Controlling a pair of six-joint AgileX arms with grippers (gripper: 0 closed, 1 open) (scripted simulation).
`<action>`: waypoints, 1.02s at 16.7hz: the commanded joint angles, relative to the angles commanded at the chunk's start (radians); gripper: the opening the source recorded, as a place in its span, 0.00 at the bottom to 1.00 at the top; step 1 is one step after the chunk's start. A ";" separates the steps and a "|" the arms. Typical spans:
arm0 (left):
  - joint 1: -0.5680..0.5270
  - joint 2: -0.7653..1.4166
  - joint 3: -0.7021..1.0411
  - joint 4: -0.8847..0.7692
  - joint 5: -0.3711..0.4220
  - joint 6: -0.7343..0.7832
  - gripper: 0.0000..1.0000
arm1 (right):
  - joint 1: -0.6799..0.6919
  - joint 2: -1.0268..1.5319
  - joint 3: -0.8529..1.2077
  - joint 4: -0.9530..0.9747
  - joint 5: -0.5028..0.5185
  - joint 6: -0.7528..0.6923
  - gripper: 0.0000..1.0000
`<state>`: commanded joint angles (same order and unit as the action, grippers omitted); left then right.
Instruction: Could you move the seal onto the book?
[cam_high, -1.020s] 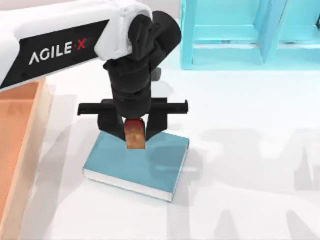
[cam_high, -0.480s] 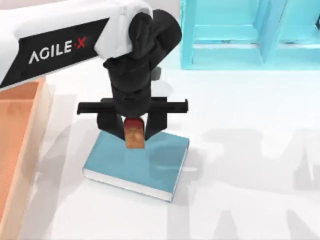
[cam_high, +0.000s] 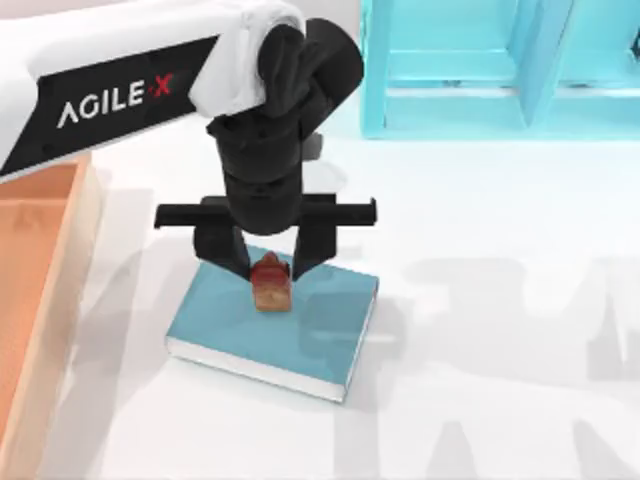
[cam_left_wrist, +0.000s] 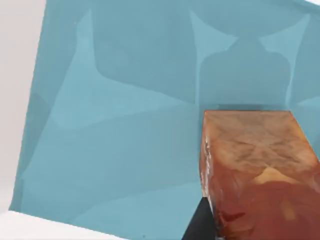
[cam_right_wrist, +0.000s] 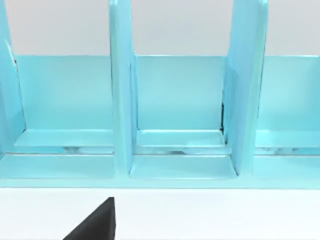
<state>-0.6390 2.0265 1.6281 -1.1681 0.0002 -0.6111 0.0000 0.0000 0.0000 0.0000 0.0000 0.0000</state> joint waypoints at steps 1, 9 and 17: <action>0.000 0.000 0.000 0.000 0.000 0.000 0.68 | 0.000 0.000 0.000 0.000 0.000 0.000 1.00; 0.000 0.000 0.000 0.000 0.000 0.000 1.00 | 0.000 0.000 0.000 0.000 0.000 0.000 1.00; 0.001 -0.002 0.031 -0.034 0.000 -0.001 1.00 | 0.000 0.000 0.000 0.000 0.000 0.000 1.00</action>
<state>-0.6383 2.0248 1.6590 -1.2023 0.0000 -0.6120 0.0000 0.0000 0.0000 0.0000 0.0000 0.0000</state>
